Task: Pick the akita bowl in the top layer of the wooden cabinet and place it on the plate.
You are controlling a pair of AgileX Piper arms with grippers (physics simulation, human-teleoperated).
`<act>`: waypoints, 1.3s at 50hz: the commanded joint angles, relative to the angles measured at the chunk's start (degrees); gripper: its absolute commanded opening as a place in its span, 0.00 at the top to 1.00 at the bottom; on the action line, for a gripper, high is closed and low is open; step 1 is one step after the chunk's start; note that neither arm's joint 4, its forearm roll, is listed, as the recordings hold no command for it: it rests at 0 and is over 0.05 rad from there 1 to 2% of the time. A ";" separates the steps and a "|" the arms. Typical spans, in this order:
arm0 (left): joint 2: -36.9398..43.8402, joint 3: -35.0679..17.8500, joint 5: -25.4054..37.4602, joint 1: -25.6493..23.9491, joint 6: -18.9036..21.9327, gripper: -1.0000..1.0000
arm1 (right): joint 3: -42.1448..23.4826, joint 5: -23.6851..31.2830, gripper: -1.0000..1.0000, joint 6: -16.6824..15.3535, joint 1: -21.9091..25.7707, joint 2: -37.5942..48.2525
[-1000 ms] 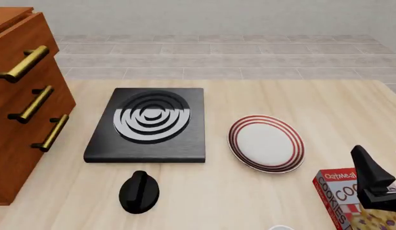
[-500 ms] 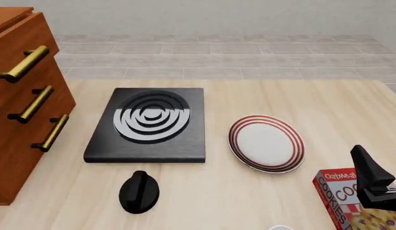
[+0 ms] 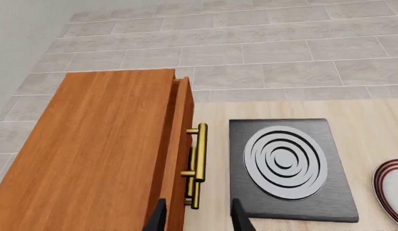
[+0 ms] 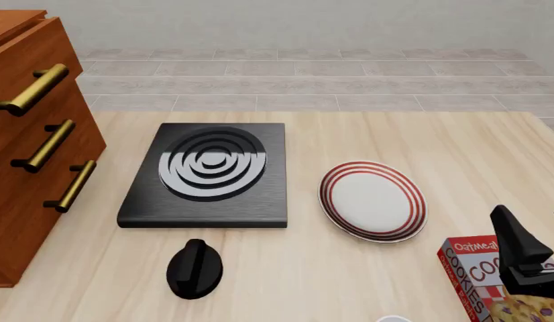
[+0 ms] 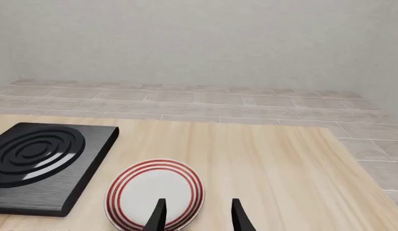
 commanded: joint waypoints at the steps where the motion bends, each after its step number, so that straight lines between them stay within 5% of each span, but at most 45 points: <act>1: 0.43 1.65 0.00 2.22 2.05 0.00 | 0.04 0.95 0.00 -0.02 0.07 -0.91; 65: 3.60 14.61 -9.32 8.45 2.37 0.00 | 0.09 -2.81 0.00 -0.19 0.29 3.47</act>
